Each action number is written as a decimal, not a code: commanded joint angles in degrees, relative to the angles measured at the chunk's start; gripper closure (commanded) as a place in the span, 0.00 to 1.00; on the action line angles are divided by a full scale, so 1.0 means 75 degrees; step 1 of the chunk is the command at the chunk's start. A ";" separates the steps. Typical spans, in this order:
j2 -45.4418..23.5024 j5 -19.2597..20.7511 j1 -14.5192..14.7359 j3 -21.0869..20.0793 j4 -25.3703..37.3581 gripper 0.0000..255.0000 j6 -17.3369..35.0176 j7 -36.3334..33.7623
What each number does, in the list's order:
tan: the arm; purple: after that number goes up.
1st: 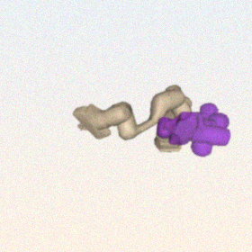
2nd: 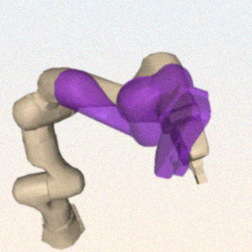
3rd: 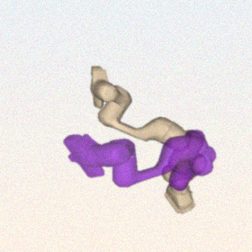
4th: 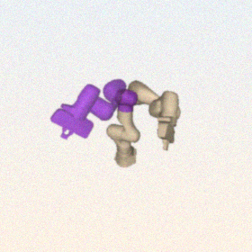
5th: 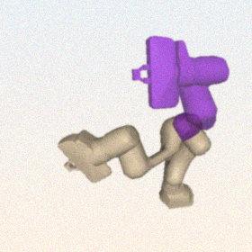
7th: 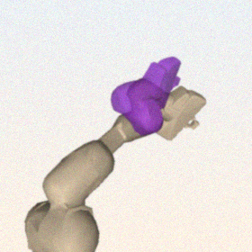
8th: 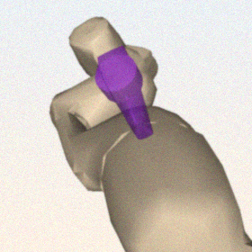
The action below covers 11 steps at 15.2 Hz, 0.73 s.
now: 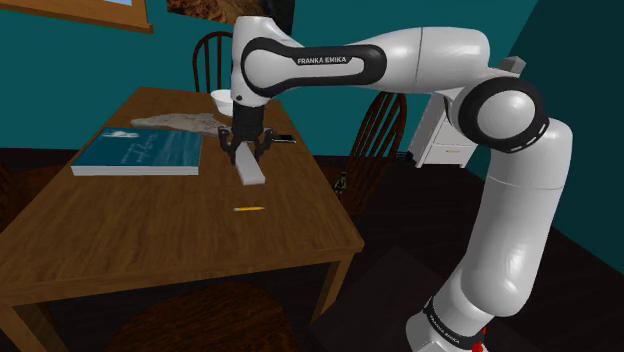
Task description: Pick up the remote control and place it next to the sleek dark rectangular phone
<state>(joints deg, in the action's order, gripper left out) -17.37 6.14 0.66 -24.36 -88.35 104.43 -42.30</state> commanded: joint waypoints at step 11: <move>-0.0493 -0.0032 -0.1182 0.0634 0.0792 1.00 -0.0284 0.1892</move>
<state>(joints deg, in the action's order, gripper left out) -20.78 5.94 -7.42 -19.99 -83.04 102.63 -29.40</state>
